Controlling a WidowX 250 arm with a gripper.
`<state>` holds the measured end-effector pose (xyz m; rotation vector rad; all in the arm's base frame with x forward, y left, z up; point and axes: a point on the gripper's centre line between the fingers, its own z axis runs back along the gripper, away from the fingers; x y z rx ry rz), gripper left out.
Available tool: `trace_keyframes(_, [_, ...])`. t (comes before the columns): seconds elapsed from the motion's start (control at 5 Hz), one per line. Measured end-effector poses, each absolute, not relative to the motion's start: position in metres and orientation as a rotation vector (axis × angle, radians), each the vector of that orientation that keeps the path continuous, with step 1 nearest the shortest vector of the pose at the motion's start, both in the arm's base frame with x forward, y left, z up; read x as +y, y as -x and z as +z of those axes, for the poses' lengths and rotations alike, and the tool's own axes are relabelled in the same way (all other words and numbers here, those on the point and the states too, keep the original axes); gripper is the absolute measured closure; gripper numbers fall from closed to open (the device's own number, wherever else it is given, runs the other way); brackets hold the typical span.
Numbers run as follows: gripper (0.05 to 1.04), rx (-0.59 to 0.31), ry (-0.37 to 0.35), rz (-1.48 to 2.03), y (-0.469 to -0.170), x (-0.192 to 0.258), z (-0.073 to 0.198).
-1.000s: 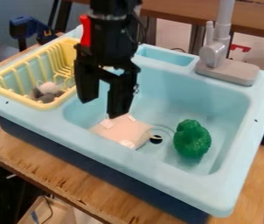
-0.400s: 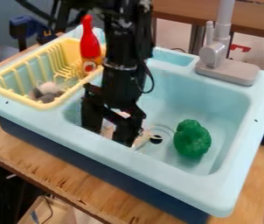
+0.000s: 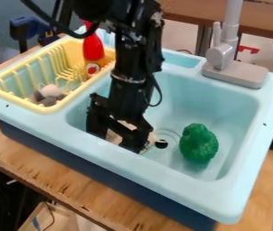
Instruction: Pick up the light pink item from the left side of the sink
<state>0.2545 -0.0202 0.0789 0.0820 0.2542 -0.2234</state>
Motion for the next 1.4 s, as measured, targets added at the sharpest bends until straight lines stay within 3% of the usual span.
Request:
trace_keyframes(0.2, [0.083, 0.244, -0.067, -0.214, -0.266, -0.023, 0.078])
trace_keyframes(0.4, [0.083, 0.139, 0.033, -0.251, -0.295, -0.034, 0.083])
trace_keyframes(0.8, [0.083, -0.111, 0.039, -0.436, -0.347, -0.043, 0.122])
trace_keyframes(1.2, [0.083, -0.086, -0.024, -0.417, -0.341, -0.032, 0.135])
trace_keyframes(1.4, [0.083, -0.094, -0.072, -0.397, -0.316, -0.022, 0.177])
